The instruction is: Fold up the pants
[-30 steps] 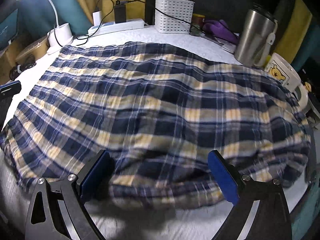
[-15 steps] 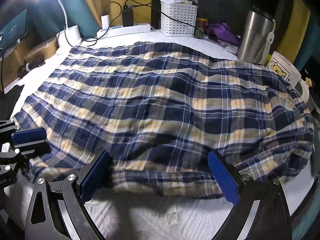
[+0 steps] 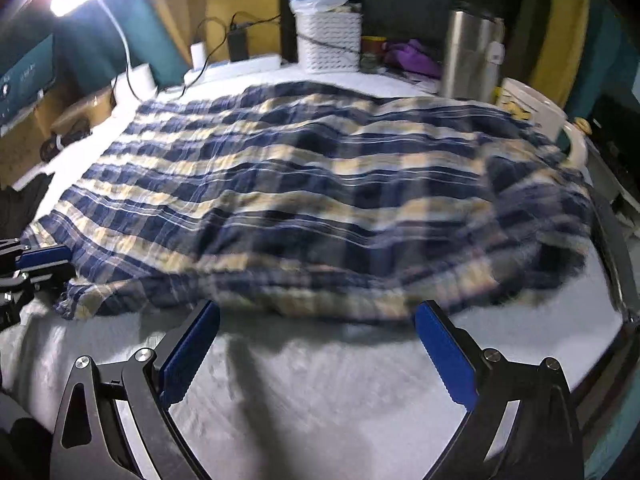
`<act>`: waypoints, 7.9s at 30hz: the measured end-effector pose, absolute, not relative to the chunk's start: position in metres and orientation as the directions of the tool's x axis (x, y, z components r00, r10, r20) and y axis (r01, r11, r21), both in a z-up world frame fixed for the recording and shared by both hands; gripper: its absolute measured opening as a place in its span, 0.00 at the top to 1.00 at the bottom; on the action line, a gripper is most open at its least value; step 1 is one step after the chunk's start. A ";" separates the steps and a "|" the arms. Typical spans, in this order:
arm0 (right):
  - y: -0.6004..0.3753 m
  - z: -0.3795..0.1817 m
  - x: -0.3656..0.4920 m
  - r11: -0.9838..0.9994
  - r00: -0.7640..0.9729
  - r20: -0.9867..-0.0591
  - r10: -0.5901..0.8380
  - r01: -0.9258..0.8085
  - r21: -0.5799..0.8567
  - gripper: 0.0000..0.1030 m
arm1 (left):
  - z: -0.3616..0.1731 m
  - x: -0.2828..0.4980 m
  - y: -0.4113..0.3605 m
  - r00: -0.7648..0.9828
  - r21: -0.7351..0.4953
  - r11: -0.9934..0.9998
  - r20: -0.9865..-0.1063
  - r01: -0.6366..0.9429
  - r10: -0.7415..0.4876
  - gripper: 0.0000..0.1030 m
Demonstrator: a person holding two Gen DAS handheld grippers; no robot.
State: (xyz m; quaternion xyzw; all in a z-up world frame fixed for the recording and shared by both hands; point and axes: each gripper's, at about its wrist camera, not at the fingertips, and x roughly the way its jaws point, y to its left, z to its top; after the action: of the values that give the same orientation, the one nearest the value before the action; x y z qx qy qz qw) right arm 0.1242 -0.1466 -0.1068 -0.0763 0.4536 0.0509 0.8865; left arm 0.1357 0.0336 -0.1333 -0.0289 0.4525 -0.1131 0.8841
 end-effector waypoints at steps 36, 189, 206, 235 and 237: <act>-0.309 -0.100 0.156 0.985 0.645 -0.744 -0.173 0.126 -0.121 0.09 | -0.140 0.265 -0.093 0.511 -0.081 0.961 -0.833 0.264 -0.211 0.78; 0.064 -0.100 0.235 0.911 0.465 -0.845 0.265 -0.407 0.062 0.85 | -0.110 0.106 0.274 0.770 -0.230 0.942 -0.636 -0.246 0.046 0.53; 0.056 -0.093 0.199 0.868 0.471 -0.825 0.312 -0.494 0.047 0.00 | -0.091 0.102 0.234 0.757 -0.158 0.962 -0.650 -0.222 0.068 0.53; -0.134 -0.074 0.192 0.966 0.620 -0.742 0.255 -0.202 0.163 0.00 | -0.100 0.196 0.076 0.687 0.019 0.991 -0.723 0.129 -0.076 0.63; -0.134 -0.076 0.195 0.965 0.617 -0.743 0.258 -0.201 0.168 0.00 | -0.101 0.201 0.085 0.678 0.007 0.994 -0.731 0.110 -0.070 0.77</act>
State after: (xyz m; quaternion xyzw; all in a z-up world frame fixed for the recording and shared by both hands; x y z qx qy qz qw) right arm 0.1950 -0.1341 -0.0764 0.0342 0.4183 0.1278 0.8986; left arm 0.2008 0.0853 -0.1005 0.0254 0.3980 -0.0492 0.9157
